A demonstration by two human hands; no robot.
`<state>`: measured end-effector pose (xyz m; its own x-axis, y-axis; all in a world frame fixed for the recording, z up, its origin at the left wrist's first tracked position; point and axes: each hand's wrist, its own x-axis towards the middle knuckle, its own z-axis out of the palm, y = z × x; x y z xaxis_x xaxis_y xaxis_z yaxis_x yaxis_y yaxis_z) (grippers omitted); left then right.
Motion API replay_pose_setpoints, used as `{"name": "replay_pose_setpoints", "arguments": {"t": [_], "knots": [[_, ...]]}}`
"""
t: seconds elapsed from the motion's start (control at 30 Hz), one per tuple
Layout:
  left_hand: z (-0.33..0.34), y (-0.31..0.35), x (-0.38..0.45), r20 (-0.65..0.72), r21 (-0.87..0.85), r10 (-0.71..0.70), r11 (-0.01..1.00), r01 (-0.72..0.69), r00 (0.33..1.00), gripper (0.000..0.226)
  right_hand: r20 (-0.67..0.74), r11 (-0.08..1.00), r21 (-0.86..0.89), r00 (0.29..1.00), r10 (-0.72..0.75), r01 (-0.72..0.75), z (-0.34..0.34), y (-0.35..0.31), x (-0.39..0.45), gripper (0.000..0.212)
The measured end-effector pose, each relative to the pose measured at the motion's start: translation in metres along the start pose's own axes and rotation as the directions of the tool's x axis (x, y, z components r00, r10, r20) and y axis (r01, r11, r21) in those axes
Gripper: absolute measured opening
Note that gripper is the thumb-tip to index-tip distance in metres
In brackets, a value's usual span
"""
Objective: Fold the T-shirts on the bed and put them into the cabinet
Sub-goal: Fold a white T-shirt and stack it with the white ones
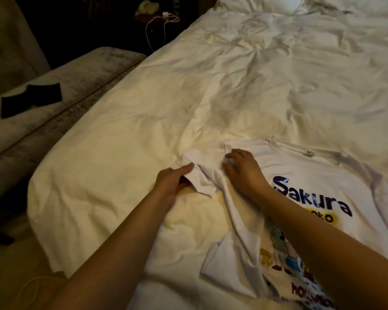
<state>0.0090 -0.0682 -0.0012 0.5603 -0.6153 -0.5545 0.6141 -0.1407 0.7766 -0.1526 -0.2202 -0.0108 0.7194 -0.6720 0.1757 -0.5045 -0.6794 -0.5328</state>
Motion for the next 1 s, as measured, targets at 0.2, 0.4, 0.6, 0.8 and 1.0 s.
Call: {"name": "replay_pose_setpoints", "arguments": {"t": [0.2,0.4,0.6,0.8,1.0], "knots": [[0.005,0.019,0.004,-0.179,-0.166,0.003,0.986,-0.033,0.984,0.031,0.051,1.000,0.026,0.999,0.003,-0.004,0.006,-0.009,-0.021,0.042],[-0.015,0.014,0.013,-0.240,0.252,0.067,0.968,-0.004,0.968,0.058,-0.056,0.920,-0.135,0.924,-0.378,0.368,0.015,-0.037,-0.040,0.032],[-0.018,0.017,0.018,-0.262,0.279,0.077,0.960,-0.001,0.962,0.041,0.128,0.831,-0.330,0.893,-0.431,0.448,0.046,-0.069,-0.047,0.020],[-0.022,0.032,0.030,-0.254,0.139,-0.009,0.989,0.046,0.967,0.043,0.072,0.771,-0.457,0.883,-0.465,0.443,0.060,-0.093,-0.039,0.009],[-0.020,0.046,0.028,-0.253,0.118,0.076,0.992,-0.047,0.965,0.012,-0.013,0.868,-0.322,0.916,-0.402,0.377,0.057,-0.109,-0.039,0.023]]}}
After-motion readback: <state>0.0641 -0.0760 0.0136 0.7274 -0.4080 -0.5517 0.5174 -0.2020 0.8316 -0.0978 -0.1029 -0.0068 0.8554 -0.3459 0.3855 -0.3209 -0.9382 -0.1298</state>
